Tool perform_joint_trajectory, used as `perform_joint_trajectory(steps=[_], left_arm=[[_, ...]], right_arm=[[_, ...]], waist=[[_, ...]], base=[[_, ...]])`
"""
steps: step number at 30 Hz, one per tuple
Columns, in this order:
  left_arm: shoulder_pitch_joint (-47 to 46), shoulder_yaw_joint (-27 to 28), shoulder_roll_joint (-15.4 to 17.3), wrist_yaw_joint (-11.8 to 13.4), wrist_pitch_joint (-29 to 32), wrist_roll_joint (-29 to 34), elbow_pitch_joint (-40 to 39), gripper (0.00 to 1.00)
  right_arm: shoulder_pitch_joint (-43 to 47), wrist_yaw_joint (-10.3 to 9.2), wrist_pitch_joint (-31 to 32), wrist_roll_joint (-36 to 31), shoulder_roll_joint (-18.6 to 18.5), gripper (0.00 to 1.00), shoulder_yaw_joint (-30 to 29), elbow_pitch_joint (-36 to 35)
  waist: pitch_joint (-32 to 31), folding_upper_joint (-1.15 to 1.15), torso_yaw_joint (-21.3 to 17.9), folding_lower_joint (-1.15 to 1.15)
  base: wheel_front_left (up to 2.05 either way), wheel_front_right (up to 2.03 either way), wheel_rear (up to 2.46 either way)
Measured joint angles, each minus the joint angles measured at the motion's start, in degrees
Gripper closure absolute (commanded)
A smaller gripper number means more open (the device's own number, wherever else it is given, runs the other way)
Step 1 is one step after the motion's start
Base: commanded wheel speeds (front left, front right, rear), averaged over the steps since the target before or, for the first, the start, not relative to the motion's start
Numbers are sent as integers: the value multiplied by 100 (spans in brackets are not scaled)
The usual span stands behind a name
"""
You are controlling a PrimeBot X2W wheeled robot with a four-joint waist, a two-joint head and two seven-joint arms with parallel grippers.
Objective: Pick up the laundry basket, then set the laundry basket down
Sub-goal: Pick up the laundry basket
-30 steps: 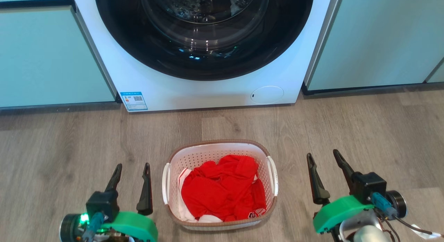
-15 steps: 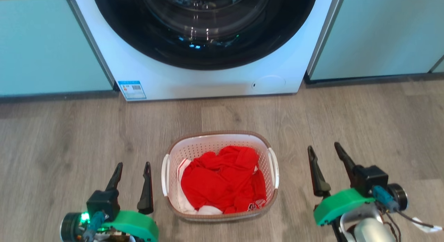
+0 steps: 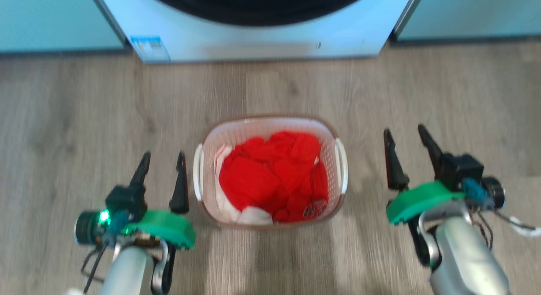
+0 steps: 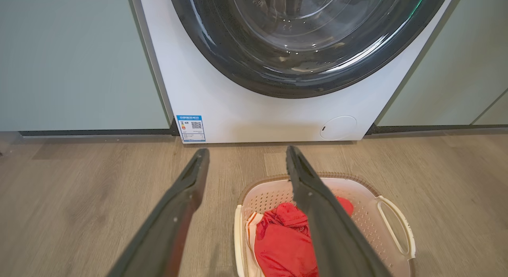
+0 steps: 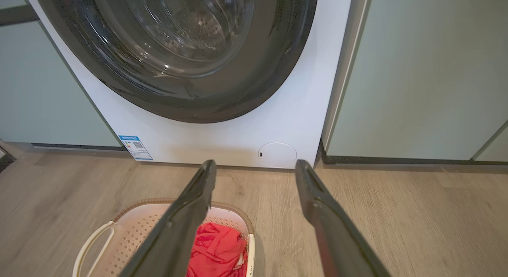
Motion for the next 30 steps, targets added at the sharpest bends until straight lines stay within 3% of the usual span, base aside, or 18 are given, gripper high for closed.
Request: perform_joint_trajectory(steps=[18,30], left_arm=[[-2207,-185,-57,-55,-1,-399,1683,0],[-2933,-678,-74,-162,-1,-666,2591,0]], right_arm=[[-1940,0,0,-142,-60,0,-363,1228],[-2214,0,0,-233,-107,0,-332,1885]], waist=[[2214,0,242,1],[2976,0,461,-1]], base=[[0,0,0],[0,0,0]])
